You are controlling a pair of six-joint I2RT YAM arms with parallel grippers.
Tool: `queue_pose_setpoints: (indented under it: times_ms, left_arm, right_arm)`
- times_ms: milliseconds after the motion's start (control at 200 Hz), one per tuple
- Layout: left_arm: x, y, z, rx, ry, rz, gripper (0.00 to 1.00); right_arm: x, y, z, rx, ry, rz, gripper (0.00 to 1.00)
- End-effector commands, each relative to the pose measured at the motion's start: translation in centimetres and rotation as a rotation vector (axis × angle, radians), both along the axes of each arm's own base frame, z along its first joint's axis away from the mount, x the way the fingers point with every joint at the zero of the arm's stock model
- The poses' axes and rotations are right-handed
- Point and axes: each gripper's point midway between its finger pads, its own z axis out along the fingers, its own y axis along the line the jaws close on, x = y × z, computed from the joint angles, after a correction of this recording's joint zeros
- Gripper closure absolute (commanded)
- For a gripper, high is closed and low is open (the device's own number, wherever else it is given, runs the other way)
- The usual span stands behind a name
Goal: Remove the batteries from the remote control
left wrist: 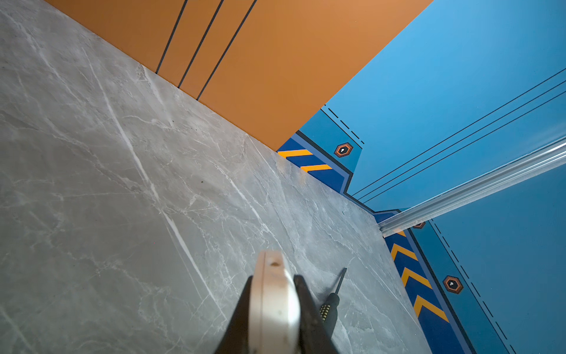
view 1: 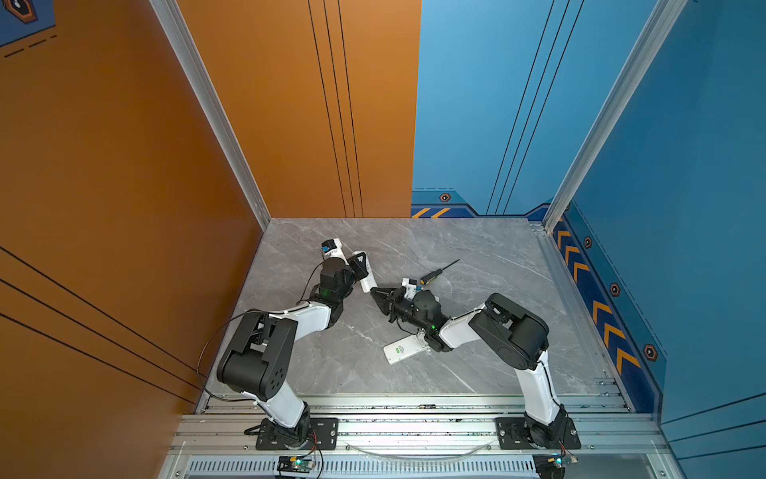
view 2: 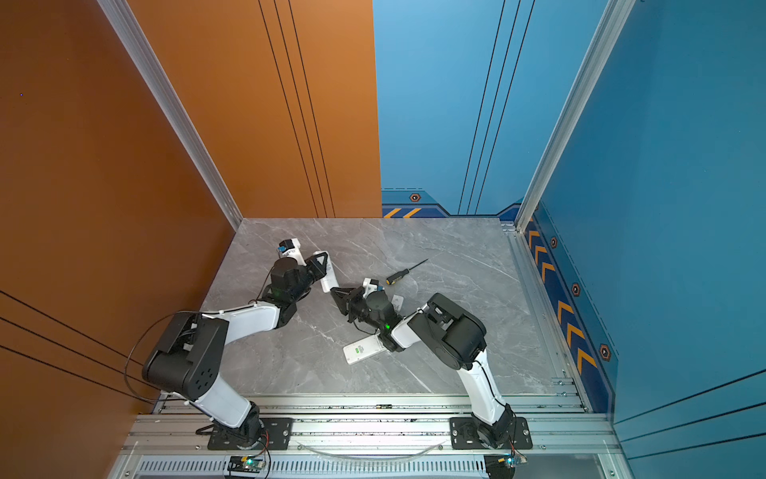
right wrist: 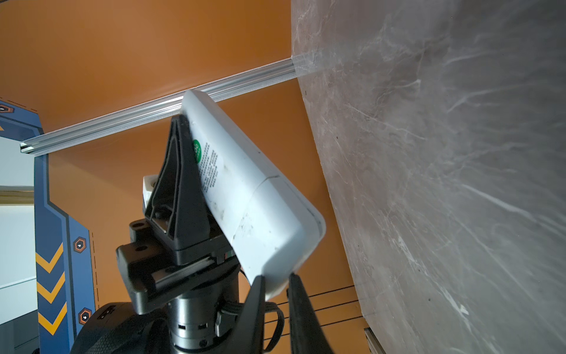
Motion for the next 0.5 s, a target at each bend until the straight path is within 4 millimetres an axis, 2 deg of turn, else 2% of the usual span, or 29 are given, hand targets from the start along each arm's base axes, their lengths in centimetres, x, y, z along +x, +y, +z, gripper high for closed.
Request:
queue_pose_setpoints:
  times_ms: [0, 125, 195, 310, 495]
  left_arm:
    - [-0.3, -0.8, 1.9, 0.010, -0.032, -0.045, 1.00]
    - [-0.4, -0.9, 1.8, 0.015, -0.027, -0.043, 1.00]
    - [-0.3, -0.9, 1.9, 0.013, -0.029, -0.041, 1.00]
    - [-0.3, -1.2, 2.2, 0.012, -0.035, -0.049, 1.00]
    - [-0.5, -1.9, 2.3, 0.007, -0.036, -0.070, 1.00]
  right_arm:
    - [0.9, -1.1, 1.1, 0.007, -0.034, -0.051, 0.84]
    - [1.0, -1.2, 1.4, 0.014, -0.039, -0.052, 0.81]
    - [0.7, -0.9, 1.4, 0.017, -0.038, -0.044, 0.66]
    - [0.3, -0.3, 1.4, 0.028, -0.034, -0.034, 0.53]
    - [1.0, 0.1, 1.1, 0.043, -0.027, -0.043, 0.56]
